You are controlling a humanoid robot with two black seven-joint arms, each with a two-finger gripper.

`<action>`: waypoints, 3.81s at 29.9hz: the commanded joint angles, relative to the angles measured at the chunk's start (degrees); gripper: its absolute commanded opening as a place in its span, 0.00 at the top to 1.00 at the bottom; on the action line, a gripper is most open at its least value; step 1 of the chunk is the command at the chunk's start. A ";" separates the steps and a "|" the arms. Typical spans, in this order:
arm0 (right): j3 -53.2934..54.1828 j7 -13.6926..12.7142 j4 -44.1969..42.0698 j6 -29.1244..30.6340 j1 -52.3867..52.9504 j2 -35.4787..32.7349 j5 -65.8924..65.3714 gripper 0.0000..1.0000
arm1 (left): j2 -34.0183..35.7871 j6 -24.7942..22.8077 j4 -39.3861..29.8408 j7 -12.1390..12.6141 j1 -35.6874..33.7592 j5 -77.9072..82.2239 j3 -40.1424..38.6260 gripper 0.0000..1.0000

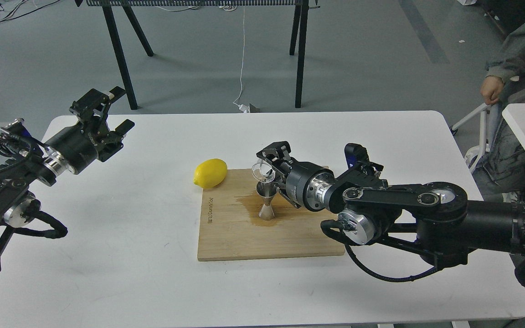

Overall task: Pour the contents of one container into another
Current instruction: 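Tilt the glass with the right gripper to pour into the jigger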

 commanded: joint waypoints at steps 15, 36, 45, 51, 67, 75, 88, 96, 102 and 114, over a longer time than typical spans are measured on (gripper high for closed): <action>-3.76 0.08 0.12 0.18 2.41 -0.38 -3.89 0.56 | 0.00 0.00 0.01 0.00 0.00 0.00 -0.09 0.01; -9.38 0.43 -0.15 0.18 6.36 -0.29 -6.00 0.56 | 0.00 0.00 -0.07 0.00 0.00 0.00 -0.09 0.01; -11.49 0.61 -0.24 0.09 7.94 -0.03 -6.79 0.56 | -0.09 0.00 -0.07 0.00 0.00 0.00 -0.09 0.01; -12.19 0.61 -0.24 0.00 8.82 0.15 -7.75 0.56 | 0.00 0.00 0.01 0.00 0.00 0.00 -0.09 0.01; -15.53 0.70 -0.94 0.09 11.55 1.20 -9.33 0.55 | -0.09 0.00 -0.07 0.00 0.00 0.00 -0.09 0.01; -16.94 0.87 -3.75 0.00 11.20 3.92 -9.42 0.55 | 0.00 0.00 0.01 0.00 0.00 0.00 -0.18 0.01; -17.29 0.87 -3.66 0.18 11.64 4.89 -9.69 0.55 | 0.00 0.00 0.01 0.00 0.00 0.00 -0.09 0.01; -20.10 1.22 -3.49 0.18 12.95 4.89 -11.36 0.55 | 0.00 0.00 -0.07 0.00 0.00 -0.08 -0.17 0.01; -21.16 1.31 -3.49 0.18 14.01 4.89 -12.59 0.55 | 0.09 0.00 0.01 0.00 0.00 -0.08 -0.17 0.01; -24.67 1.66 -3.40 0.18 16.82 5.07 -14.17 0.55 | 0.09 0.00 0.01 0.00 0.00 -0.08 -0.17 0.01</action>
